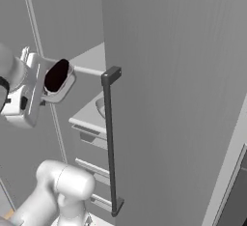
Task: Take the meat container that has the steak and place it on the second highest rack of the freezer. Then take the vegetable container that has the sweet potato and avocado and place it on the highest rack of the freezer.
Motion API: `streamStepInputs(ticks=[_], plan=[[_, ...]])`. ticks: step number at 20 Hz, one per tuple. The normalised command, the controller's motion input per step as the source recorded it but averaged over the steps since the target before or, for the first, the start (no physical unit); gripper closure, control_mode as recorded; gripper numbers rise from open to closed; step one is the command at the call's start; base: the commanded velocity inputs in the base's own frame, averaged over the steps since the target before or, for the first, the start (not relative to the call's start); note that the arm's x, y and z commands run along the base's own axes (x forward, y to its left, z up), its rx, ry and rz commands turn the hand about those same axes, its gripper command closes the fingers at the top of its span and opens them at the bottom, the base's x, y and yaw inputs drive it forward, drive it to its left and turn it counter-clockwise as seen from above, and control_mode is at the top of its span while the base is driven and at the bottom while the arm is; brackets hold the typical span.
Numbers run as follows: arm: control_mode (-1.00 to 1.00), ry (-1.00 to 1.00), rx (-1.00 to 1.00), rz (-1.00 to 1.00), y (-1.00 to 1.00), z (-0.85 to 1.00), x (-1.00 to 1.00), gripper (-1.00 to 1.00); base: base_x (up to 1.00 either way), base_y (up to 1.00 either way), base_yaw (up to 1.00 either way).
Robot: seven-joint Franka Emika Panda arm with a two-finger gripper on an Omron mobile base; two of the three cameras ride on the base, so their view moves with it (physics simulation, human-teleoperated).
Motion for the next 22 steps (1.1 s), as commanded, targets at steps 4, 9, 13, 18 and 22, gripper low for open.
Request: streamStepInputs(ticks=[4, 9, 13, 18, 22], plan=[[-1.00, -0.44, -0.10, -0.09, 0.03, -0.35, 0.45, 1.00, 0.00, 0.00, 0.00], [-1.00, -0.26, 0.00, -0.08, 0.00, 0.47, 0.52, 1.00, 0.00, 0.00, 0.00], [-1.00, 0.00, 0.00, -0.05, 0.00, 0.47, 0.70, 1.00, 0.00, 0.00, 0.00], [-1.00, 0.01, 0.00, 0.00, -0.02, 0.15, 0.88, 1.00, 0.00, 0.00, 0.00], [-1.00, 0.04, 0.00, 0.00, -0.12, 0.02, 0.71, 1.00, 0.00, 0.00, 0.00]])
